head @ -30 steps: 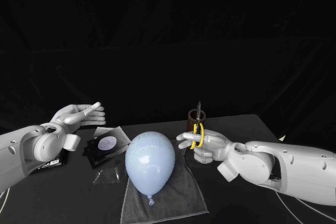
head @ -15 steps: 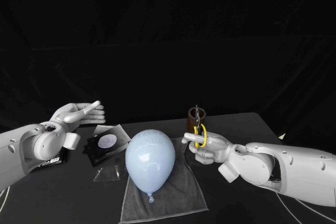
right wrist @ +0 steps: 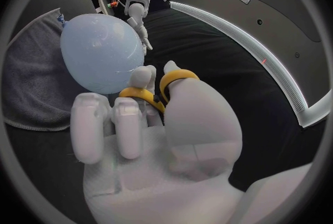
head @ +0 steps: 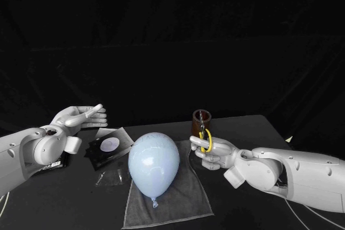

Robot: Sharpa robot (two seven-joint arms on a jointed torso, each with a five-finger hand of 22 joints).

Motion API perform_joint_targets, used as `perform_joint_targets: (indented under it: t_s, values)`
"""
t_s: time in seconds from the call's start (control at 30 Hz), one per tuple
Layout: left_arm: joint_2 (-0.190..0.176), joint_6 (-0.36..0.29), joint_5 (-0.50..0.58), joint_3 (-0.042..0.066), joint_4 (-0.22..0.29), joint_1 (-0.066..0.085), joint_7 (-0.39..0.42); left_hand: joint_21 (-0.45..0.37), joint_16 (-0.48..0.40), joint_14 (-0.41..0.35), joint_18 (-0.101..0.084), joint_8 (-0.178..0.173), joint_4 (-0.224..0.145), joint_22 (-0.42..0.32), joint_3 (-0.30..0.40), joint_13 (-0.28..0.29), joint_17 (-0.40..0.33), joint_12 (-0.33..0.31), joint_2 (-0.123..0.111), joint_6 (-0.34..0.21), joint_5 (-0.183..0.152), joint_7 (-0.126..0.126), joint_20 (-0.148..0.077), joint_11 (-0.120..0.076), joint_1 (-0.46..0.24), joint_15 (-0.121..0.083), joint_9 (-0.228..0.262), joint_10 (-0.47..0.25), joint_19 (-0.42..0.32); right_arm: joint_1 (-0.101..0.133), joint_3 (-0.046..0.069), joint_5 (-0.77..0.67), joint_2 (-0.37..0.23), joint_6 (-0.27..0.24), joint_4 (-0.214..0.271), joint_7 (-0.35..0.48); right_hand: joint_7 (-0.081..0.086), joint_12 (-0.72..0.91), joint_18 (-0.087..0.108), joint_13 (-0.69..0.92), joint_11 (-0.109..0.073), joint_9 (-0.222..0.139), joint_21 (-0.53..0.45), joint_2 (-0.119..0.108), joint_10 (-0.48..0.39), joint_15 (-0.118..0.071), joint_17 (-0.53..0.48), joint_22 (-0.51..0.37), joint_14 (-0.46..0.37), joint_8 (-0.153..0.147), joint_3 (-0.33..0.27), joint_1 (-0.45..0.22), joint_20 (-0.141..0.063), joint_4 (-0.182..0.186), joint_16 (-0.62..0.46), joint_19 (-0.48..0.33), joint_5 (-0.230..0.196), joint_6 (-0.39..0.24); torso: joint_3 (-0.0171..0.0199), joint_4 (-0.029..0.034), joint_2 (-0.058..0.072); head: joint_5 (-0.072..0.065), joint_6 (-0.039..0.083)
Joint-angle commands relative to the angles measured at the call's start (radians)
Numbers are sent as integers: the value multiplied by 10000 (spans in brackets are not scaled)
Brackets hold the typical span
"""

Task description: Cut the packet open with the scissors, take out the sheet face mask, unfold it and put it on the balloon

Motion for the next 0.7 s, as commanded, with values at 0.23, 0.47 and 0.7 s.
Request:
perform_joint_targets:
  t_s: [0.23, 0.47, 0.7]
  values:
    - [-1, -191, -48, -1, 15, -3, -41, 4, -89, -51, 152, -91, -14, -30, -78, -12, 28, -108, 108, 39, -35, 116, 6, 96, 298, 19, -52, -29, 78, -51, 11, -764, 50, -621, -28, -435, -486, 10141, 28, 3682, -1267, 2348, -119, 650, 2433, -175, 2615, 1735, 1058, 2097, -1723, -1469, -202, 1075, 34, 200, 9, -615, 4, -8, -7, 4, 27]
    - [0, -322, -108, -5, 23, -3, -149, 1, -109, -57, 152, -140, -10, -39, -89, -15, 35, -163, 145, 20, -35, 176, 7, 132, 404, 37, -81, -49, 78, -63, 11, -974, 91, -936, -55, -516, -801, 10141, 19, 3682, -1489, 5203, -110, 1572, 2433, -396, 2615, 1786, 1058, 5924, -3035, -2308, -390, 1079, 34, 219, -7, 1747, 3, -4, -5, -4, 48]
    - [-8, -467, -125, -6, 31, -3, -226, -1, -124, -65, 151, -172, -6, -46, -86, -13, 39, -191, 188, 11, -34, 218, 8, 158, 477, 53, -100, -53, 75, -67, 11, -1028, 110, -1155, -84, -433, -1075, 10141, 78, 3682, -1724, 6552, -353, 2575, 2433, -580, 2615, 1675, 1058, 8319, -4117, -2848, -558, 1097, 34, 77, -8, 4024, -1, 1, -4, -1, 74]
